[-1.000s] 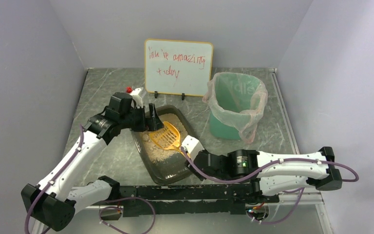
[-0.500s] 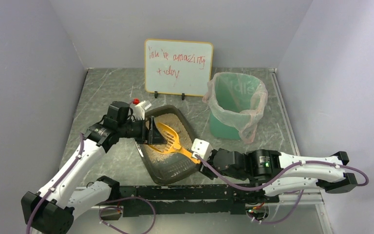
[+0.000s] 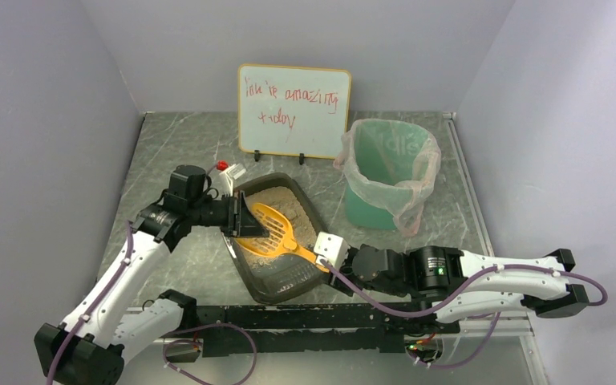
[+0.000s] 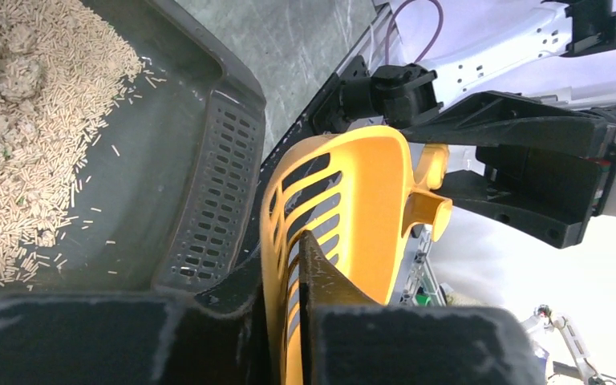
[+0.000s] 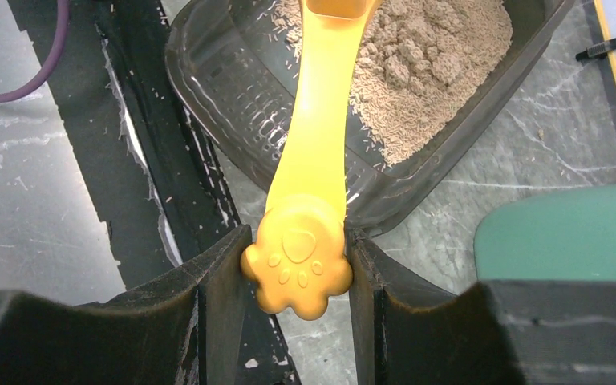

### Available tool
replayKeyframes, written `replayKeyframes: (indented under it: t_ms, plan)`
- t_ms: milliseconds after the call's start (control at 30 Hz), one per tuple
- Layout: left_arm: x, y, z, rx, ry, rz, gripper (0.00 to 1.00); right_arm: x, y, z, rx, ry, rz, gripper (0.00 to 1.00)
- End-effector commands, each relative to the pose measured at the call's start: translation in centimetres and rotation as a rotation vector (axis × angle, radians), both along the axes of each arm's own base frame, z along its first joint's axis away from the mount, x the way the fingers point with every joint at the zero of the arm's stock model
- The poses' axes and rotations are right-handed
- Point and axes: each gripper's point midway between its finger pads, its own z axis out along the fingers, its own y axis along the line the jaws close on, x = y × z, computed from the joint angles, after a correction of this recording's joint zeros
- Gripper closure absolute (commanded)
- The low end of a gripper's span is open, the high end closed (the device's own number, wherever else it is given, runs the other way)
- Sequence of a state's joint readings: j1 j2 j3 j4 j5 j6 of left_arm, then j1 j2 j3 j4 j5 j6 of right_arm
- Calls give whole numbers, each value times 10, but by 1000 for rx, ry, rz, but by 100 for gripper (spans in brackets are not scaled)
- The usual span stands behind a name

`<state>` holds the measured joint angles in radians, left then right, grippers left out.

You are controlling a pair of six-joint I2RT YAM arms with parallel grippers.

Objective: Clean the litter box

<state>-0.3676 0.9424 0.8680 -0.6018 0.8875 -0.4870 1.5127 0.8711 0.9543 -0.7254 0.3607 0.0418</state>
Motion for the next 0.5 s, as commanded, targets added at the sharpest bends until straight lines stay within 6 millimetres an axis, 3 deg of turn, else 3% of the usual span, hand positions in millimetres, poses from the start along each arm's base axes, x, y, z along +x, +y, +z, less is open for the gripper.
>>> replayKeyframes:
  t_ms: [0, 200, 233, 300, 400, 467]
  plan:
    - [-7, 0, 19, -43, -60, -39, 94, 3, 6, 25, 78, -33, 4, 100]
    - [-1, 1, 28, -80, -75, -8, 95, 8, 8, 29, 121, -25, -47, 97]
    - [2, 2, 29, -84, -79, 2, 95, 9, 8, 30, 140, -18, -67, 83]
    - [8, 5, 33, -96, -94, 25, 95, 13, 7, 33, 189, -8, -116, 71]
    - [15, 8, 38, -103, -114, 50, 95, 22, 2, 37, 286, 6, -217, 38]
    - [21, 12, 41, -99, -130, 71, 95, 30, -4, 40, 344, 12, -291, 27]
